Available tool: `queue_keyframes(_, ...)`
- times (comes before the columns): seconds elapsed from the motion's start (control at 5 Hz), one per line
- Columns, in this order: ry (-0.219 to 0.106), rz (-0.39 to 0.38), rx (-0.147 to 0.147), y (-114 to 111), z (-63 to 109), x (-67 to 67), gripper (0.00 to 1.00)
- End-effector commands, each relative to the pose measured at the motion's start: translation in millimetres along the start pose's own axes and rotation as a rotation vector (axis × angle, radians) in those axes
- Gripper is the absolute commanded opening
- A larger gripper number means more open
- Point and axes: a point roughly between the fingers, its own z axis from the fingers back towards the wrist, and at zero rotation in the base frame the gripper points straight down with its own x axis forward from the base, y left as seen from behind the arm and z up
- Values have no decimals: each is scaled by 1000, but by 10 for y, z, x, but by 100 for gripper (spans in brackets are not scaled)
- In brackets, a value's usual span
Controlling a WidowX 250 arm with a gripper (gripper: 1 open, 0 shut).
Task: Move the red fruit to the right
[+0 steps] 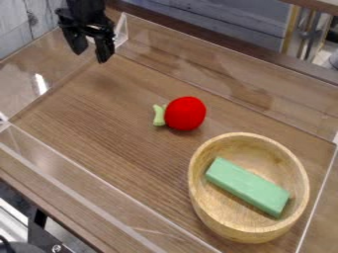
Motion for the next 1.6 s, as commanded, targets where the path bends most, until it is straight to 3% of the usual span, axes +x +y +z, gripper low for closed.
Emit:
queue_keyframes(0.0,-95,-24,37,71,291,130,100)
queue_keyframes(0.4,-121,105,63,77,460,100,100)
queue_keyframes(0.6,-117,26,47,66,363,-3,100)
queue_keyframes(1.2,-123,108,73,48,409,33,100)
queue_keyframes(1.4,-127,173,88,62,512,17,100)
